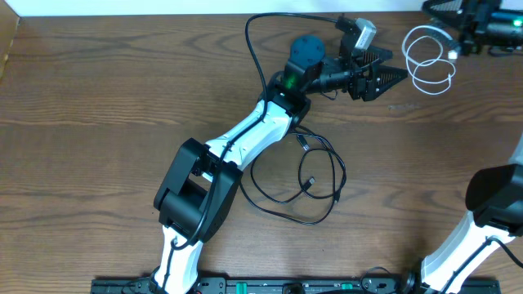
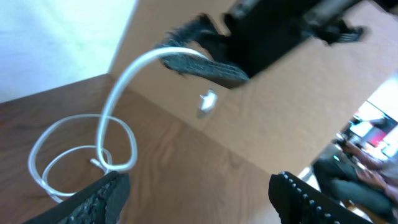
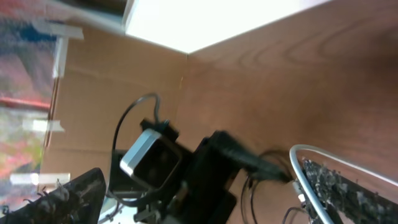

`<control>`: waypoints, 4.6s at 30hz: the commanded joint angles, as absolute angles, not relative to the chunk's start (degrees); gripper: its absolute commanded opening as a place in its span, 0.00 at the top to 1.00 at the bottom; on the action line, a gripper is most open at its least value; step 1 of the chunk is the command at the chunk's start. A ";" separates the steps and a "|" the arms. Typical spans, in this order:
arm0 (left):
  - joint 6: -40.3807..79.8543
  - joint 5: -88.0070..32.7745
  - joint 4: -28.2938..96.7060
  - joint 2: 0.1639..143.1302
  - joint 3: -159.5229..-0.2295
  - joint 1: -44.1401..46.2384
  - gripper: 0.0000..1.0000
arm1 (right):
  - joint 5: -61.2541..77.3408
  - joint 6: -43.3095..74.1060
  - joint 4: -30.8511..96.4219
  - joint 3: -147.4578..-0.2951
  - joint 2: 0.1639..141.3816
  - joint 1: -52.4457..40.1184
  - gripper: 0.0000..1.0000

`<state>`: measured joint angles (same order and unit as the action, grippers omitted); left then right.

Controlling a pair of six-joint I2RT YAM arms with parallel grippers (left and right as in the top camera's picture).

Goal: Untangle cables

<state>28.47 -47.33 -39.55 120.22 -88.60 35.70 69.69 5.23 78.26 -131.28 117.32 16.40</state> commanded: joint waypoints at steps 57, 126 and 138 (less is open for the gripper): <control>15.70 -48.88 -30.41 120.57 -89.38 32.42 0.93 | 21.39 20.95 72.93 -114.28 117.45 8.12 0.01; 13.39 -13.43 7.16 114.04 -89.38 36.03 0.02 | 33.91 4.05 65.25 -107.59 117.12 19.92 0.01; 9.65 -13.41 35.14 97.34 -89.38 19.79 0.02 | 13.02 23.38 59.13 -106.69 117.60 0.38 0.08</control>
